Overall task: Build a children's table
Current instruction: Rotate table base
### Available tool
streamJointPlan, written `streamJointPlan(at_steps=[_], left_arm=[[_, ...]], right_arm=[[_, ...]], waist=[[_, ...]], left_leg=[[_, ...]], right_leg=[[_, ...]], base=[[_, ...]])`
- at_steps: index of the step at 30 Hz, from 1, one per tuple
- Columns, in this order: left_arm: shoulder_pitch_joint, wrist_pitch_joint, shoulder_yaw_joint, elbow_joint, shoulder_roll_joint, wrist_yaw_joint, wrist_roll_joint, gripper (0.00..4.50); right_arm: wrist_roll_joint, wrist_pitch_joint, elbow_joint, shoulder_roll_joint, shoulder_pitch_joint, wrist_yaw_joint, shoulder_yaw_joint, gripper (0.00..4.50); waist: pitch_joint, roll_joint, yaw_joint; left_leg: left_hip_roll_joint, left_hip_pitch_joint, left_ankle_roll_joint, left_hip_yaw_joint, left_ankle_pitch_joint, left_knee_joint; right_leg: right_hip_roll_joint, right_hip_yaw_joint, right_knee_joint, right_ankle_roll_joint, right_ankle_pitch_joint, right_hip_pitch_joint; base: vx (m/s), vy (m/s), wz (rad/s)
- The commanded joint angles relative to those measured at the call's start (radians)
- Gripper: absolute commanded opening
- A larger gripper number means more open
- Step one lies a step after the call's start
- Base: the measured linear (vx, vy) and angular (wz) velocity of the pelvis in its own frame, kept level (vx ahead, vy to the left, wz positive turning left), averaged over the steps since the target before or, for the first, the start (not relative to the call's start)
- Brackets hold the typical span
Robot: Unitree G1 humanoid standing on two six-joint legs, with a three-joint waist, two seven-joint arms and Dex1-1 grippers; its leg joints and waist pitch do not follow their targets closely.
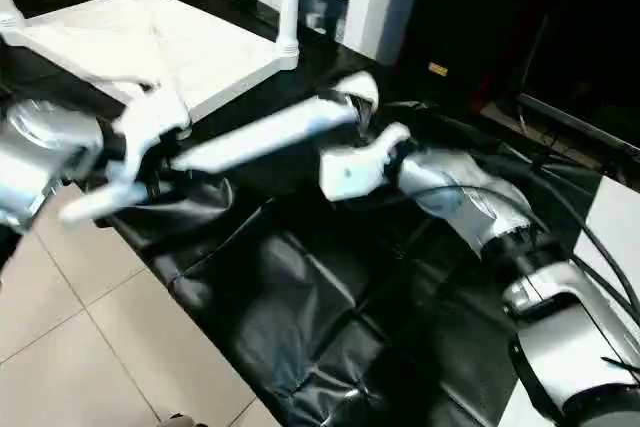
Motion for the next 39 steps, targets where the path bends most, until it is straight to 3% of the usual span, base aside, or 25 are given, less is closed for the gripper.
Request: streamJointPlan(at_steps=[1, 6, 14, 15, 18, 32, 35, 39], left_arm=[[-0.007, -0.008, 0.010, -0.008, 0.000, -0.004, 0.001, 1.64], [0.008, 0.005, -0.016, -0.057, -0.007, -0.043, -0.010, 1.64], [0.010, 0.009, -0.033, -0.074, -0.044, -0.050, -0.021, 1.64], [0.007, 0.013, -0.026, -0.081, -0.051, -0.052, -0.026, 1.64], [0.005, 0.019, -0.018, -0.089, -0.048, -0.056, -0.026, 1.64], [0.014, 0.009, -0.015, -0.106, -0.051, -0.035, -0.013, 1.64], [0.012, -0.008, -0.020, -0.091, -0.048, -0.023, 0.006, 1.64], [0.000, -0.028, -0.007, -0.060, -0.061, 0.024, 0.027, 1.64]], right_arm=[[-0.013, -0.001, 0.007, -0.014, -0.003, -0.003, -0.001, 4.50], [-0.052, 0.025, 0.029, 0.020, -0.038, -0.055, 0.003, 4.50], [-0.094, 0.043, 0.080, 0.055, -0.064, -0.059, 0.032, 4.50], [-0.086, 0.049, 0.102, 0.065, -0.061, -0.036, 0.032, 4.21], [-0.044, 0.072, 0.128, 0.072, -0.047, 0.010, 0.011, 4.09], [-0.022, 0.084, 0.164, 0.075, -0.030, 0.046, 0.005, 2.85], [-0.009, 0.091, 0.172, 0.075, -0.027, 0.053, 0.001, 2.79], [0.001, 0.091, 0.180, 0.073, -0.024, 0.055, -0.008, 2.40]], waist=[[-0.078, 0.007, -0.003], [-0.078, 0.002, -0.004], [-0.079, 0.007, -0.004], [-0.080, 0.007, -0.004], [-0.080, 0.007, -0.005], [-0.080, 0.007, -0.005], [-0.080, 0.008, -0.006], [-0.080, 0.004, -0.006]], left_leg=[[0.007, 0.001, 0.010, 0.007, -0.182, -0.063], [0.007, -0.002, 0.008, 0.007, -0.170, -0.063], [0.008, 0.002, 0.006, 0.008, -0.171, -0.062], [0.008, 0.001, 0.007, 0.008, -0.169, -0.063], [0.007, -0.004, 0.013, 0.008, -0.167, -0.062], [0.008, -0.002, 0.009, 0.007, -0.167, -0.062], [0.008, -0.001, 0.009, 0.007, -0.169, -0.062], [0.008, -0.001, 0.011, 0.008, -0.171, -0.061]], right_leg=[[-0.058, 0.056, -0.061, -0.106, -0.322, 0.074], [-0.060, 0.055, -0.063, -0.085, -0.358, 0.072], [-0.058, 0.056, -0.059, -0.111, -0.309, 0.071], [-0.058, 0.056, -0.057, -0.116, -0.296, 0.072], [-0.057, 0.056, -0.055, -0.118, -0.283, 0.077], [-0.058, 0.056, -0.057, -0.113, -0.302, 0.076], [-0.058, 0.056, -0.058, -0.112, -0.306, 0.075], [-0.057, 0.055, -0.060, -0.109, -0.314, 0.074]], base=[[0.000, 0.000, 0.00], [0.000, 0.000, 0.00], [0.000, 0.000, 0.00], [0.000, 0.000, 0.00], [0.000, 0.000, 0.00], [0.000, 0.000, 0.00], [0.000, 0.000, 0.00], [0.000, 0.000, 0.00]])
